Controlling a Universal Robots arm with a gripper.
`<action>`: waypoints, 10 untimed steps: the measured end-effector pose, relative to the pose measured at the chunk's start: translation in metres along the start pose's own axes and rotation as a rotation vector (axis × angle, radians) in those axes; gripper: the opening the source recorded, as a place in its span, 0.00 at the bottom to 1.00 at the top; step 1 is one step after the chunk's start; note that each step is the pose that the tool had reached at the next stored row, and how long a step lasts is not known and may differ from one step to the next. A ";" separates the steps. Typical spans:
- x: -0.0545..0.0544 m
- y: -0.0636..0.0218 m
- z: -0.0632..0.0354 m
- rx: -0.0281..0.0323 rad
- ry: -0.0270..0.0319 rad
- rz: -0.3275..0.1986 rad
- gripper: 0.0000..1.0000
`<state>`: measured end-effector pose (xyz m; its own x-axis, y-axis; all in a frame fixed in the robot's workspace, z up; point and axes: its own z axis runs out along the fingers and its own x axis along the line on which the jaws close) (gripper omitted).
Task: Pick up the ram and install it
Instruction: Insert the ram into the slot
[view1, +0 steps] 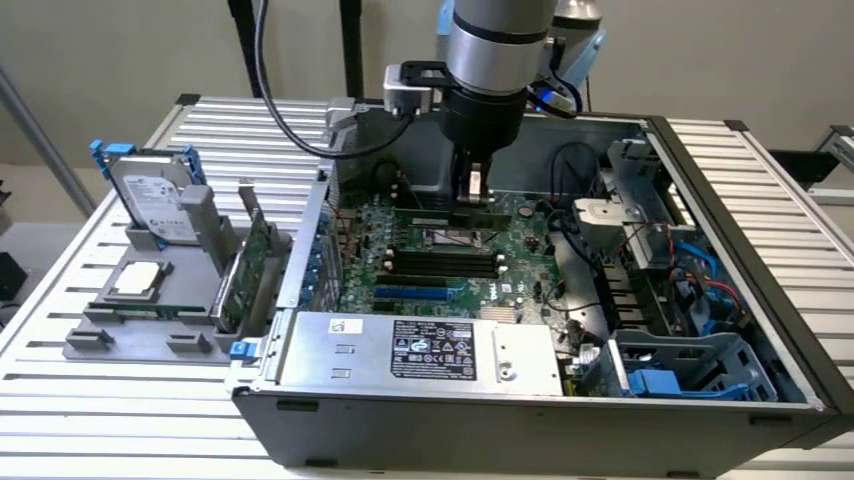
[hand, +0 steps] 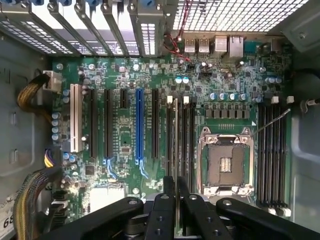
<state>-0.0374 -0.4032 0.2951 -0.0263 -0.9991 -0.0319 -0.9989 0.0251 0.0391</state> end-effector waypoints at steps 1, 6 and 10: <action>-0.001 -0.0004 0.0017 -0.0002 0.0003 0.000 0.00; -0.005 -0.0023 0.0109 -0.0006 0.0026 0.000 0.00; -0.006 -0.0030 0.0164 -0.0009 0.0113 0.001 0.00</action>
<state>-0.0349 -0.3971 0.2788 -0.0265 -0.9994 -0.0206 -0.9989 0.0257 0.0400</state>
